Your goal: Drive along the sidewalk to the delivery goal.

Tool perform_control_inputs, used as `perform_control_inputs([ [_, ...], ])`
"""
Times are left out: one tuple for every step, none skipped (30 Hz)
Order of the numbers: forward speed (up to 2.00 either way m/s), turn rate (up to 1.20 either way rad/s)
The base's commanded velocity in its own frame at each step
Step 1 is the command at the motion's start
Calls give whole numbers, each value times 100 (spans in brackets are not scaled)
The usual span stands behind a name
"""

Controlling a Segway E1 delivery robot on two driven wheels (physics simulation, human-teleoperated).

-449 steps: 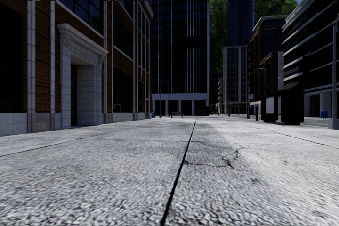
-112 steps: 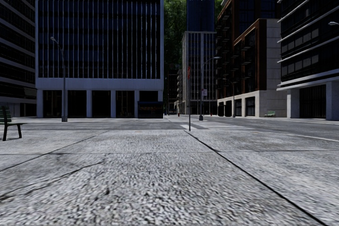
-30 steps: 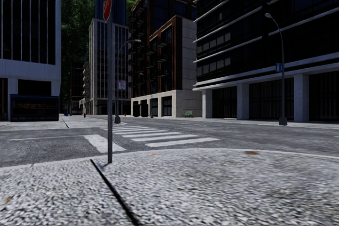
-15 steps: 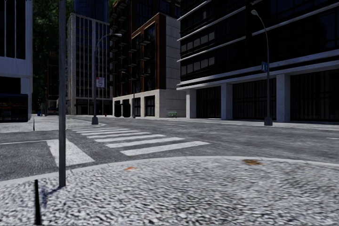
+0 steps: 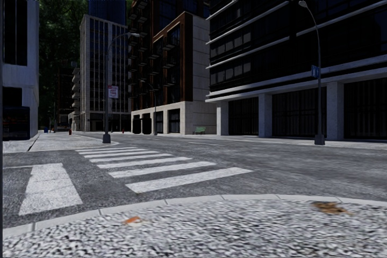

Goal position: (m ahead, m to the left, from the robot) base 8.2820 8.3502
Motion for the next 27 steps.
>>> perform_control_inputs([
  [160, 72],
  [160, 72],
  [160, 73],
  [160, 73],
  [160, 73],
  [160, 73],
  [160, 54],
  [160, 12],
  [160, 2],
  [160, 0],
  [160, 0],
  [160, 0],
  [160, 0],
  [160, 0],
  [160, 0],
  [160, 0],
  [160, 0],
  [160, 0],
  [160, 0],
  [160, 0],
  [160, 0],
  [160, 0],
  [160, 0],
  [160, 0],
  [160, 0],
  [160, 0],
  [160, 0],
])
